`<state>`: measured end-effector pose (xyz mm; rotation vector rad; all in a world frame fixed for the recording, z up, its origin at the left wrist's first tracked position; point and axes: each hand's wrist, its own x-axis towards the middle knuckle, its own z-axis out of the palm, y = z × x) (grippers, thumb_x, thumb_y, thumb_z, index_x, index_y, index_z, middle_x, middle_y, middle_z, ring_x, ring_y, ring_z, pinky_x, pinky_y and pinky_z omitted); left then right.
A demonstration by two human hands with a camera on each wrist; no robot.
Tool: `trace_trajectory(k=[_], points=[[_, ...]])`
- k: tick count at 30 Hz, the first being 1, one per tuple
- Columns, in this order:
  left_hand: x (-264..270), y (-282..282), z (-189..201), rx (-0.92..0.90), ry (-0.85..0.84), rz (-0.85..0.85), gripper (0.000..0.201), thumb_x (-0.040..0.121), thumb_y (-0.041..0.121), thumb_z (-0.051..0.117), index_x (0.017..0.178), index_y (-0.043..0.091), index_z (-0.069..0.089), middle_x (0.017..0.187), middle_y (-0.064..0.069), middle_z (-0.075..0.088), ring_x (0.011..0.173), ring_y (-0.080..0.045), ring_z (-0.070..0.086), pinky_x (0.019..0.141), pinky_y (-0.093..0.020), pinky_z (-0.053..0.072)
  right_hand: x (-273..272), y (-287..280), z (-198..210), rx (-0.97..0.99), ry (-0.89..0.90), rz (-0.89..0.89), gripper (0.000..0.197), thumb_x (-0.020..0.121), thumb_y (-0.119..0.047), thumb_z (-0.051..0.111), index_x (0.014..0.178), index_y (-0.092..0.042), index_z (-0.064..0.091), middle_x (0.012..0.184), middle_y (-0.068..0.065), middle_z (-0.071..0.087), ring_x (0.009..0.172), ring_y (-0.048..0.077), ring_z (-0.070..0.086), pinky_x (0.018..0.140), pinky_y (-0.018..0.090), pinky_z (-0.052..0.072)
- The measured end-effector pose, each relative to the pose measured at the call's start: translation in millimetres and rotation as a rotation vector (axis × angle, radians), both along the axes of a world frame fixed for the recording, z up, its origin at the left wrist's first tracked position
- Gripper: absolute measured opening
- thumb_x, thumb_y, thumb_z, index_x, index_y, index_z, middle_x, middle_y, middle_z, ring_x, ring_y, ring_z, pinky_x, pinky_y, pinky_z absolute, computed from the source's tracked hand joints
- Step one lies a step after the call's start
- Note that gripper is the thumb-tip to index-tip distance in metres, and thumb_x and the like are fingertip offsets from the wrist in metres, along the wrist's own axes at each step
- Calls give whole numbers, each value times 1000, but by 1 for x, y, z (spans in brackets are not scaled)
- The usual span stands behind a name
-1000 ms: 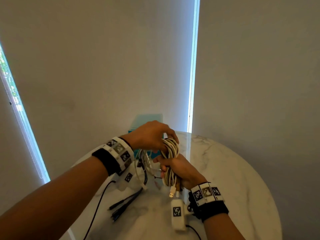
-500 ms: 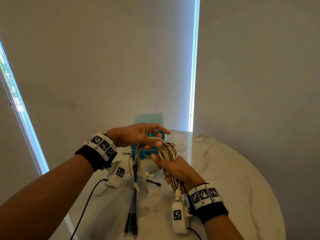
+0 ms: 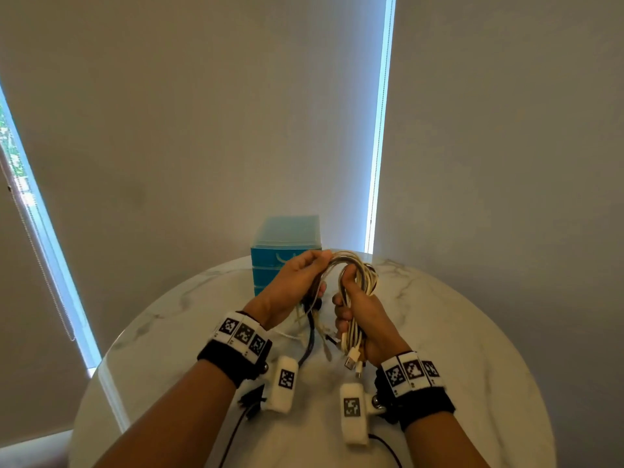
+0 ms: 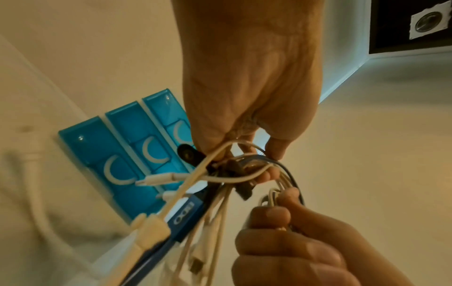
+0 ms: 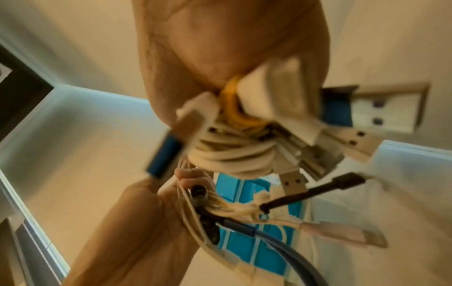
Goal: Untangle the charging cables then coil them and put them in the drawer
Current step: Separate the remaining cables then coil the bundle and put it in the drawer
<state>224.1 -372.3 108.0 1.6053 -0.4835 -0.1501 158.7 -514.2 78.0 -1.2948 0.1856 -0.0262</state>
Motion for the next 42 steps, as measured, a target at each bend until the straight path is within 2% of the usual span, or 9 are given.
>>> trace_trajectory(k=[4, 12, 15, 19, 24, 28, 31, 36, 42], points=[[-2, -8, -12, 57, 24, -23, 55, 110, 61, 42, 115, 12, 68, 78, 1, 70, 70, -13, 64, 71, -31, 55, 6, -2, -6, -39, -6, -80, 68, 95, -79, 53, 85, -14, 70, 56, 1, 51, 46, 15, 46, 47, 27, 40], [-3, -3, -27, 162, 153, -158, 68, 106, 73, 26, 88, 18, 62, 61, 2, 52, 56, -16, 55, 74, -37, 55, 15, -8, -9, -14, 6, -175, 68, 100, -73, 52, 100, -10, 79, 55, 1, 47, 45, 15, 45, 50, 28, 40], [-4, 3, -29, 47, 266, -187, 62, 104, 74, 32, 85, 20, 55, 62, 4, 42, 49, -13, 37, 57, -30, 45, 14, -4, -9, -21, -10, -118, 68, 96, -77, 56, 106, -15, 80, 56, 2, 45, 46, 16, 45, 50, 28, 41], [-8, 12, -32, 116, 302, -173, 63, 105, 74, 27, 77, 22, 49, 60, 5, 36, 47, -10, 26, 47, -24, 26, 8, 3, -5, -145, -60, 11, 54, 90, -71, 72, 77, -18, 77, 53, 3, 47, 45, 17, 47, 51, 31, 44], [-13, 9, -29, 251, 247, -148, 60, 111, 64, 23, 73, 23, 44, 58, 7, 38, 48, -9, 28, 48, -23, 27, 4, -1, -8, -162, -187, 79, 34, 100, -39, 74, 127, -18, 78, 51, 0, 47, 44, 14, 45, 50, 29, 45], [-17, 1, -31, 298, 125, -65, 65, 106, 73, 20, 76, 21, 46, 56, 9, 40, 46, -6, 32, 48, -23, 29, 5, 2, -8, -128, -154, 17, 49, 88, -60, 80, 101, -13, 81, 53, 1, 46, 46, 15, 46, 52, 31, 45], [-24, -5, -32, 270, 86, -117, 73, 100, 82, 19, 83, 19, 52, 64, 4, 47, 50, -8, 36, 50, -24, 35, 8, 4, -5, -78, -139, -95, 60, 80, -69, 79, 102, -13, 85, 54, 3, 51, 45, 15, 48, 47, 28, 44], [-30, -2, -31, 197, 87, -222, 51, 112, 56, 41, 122, 14, 67, 89, 0, 70, 80, -14, 69, 78, -29, 61, 13, -8, -5, -8, -148, -256, 48, 84, -68, 80, 86, -20, 86, 83, 24, 75, 61, 28, 67, 62, 38, 61], [-27, 14, -24, 169, 43, -217, 35, 112, 38, 49, 128, 14, 69, 114, -4, 81, 106, -21, 78, 93, -34, 62, 11, -23, -4, 124, -176, -266, 44, 91, -53, 80, 105, -12, 80, 70, 6, 66, 55, 16, 63, 58, 31, 59]])
